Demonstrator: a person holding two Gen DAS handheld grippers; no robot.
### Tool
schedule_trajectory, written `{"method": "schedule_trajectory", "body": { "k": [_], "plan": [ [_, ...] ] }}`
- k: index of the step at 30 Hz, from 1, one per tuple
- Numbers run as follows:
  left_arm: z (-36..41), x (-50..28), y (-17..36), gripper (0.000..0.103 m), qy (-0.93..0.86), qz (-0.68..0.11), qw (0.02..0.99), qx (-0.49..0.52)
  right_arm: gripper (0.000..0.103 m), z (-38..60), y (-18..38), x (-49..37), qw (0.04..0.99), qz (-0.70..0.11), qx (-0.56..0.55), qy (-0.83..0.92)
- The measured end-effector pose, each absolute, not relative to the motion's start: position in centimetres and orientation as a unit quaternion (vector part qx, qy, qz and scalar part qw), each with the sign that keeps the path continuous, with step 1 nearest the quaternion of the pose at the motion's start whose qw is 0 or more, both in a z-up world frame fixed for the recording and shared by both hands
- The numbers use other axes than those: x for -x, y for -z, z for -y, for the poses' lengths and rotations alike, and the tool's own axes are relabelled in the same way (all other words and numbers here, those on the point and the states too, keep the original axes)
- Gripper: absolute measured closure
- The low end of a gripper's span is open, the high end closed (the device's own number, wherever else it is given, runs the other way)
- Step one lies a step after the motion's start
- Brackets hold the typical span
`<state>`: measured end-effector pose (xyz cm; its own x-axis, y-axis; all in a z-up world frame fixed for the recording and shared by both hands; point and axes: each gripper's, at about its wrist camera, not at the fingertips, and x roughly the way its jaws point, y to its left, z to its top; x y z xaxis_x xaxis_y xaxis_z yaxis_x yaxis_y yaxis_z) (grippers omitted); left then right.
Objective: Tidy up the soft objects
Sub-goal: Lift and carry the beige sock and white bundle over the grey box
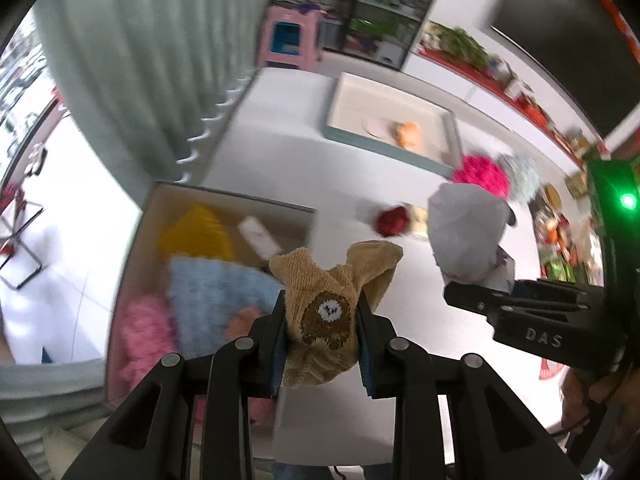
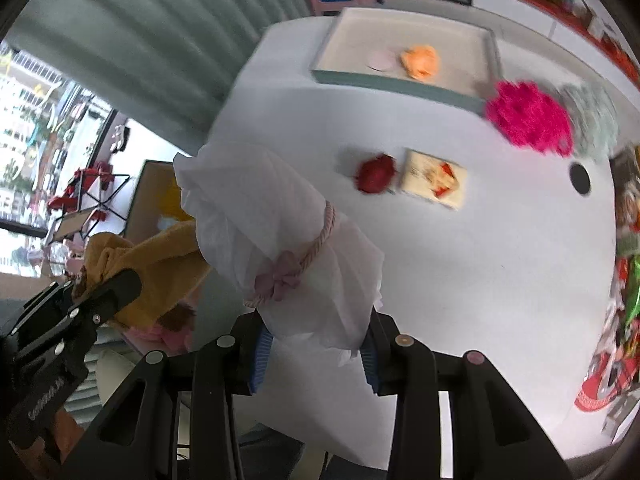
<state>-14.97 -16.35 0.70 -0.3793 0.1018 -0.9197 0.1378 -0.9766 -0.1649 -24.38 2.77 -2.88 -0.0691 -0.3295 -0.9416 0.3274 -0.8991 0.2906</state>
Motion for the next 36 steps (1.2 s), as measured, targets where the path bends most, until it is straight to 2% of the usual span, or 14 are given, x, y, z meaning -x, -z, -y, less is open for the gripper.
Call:
{"method": "schedule_trajectory", "body": {
  "k": [16, 36],
  "plan": [
    [24.5, 10.5, -0.1, 0.073, 0.822, -0.147, 0.104, -0.541, 0.062, 7.2, 0.6, 21.3, 0.296, -0.079, -0.617, 0.724],
    [28.2, 8.2, 1.0, 0.073, 0.811, -0.16, 0.135, -0.546, 0.062, 12.7, 1.3, 19.1, 0.33, -0.101, -0.623, 0.702]
  ]
}}
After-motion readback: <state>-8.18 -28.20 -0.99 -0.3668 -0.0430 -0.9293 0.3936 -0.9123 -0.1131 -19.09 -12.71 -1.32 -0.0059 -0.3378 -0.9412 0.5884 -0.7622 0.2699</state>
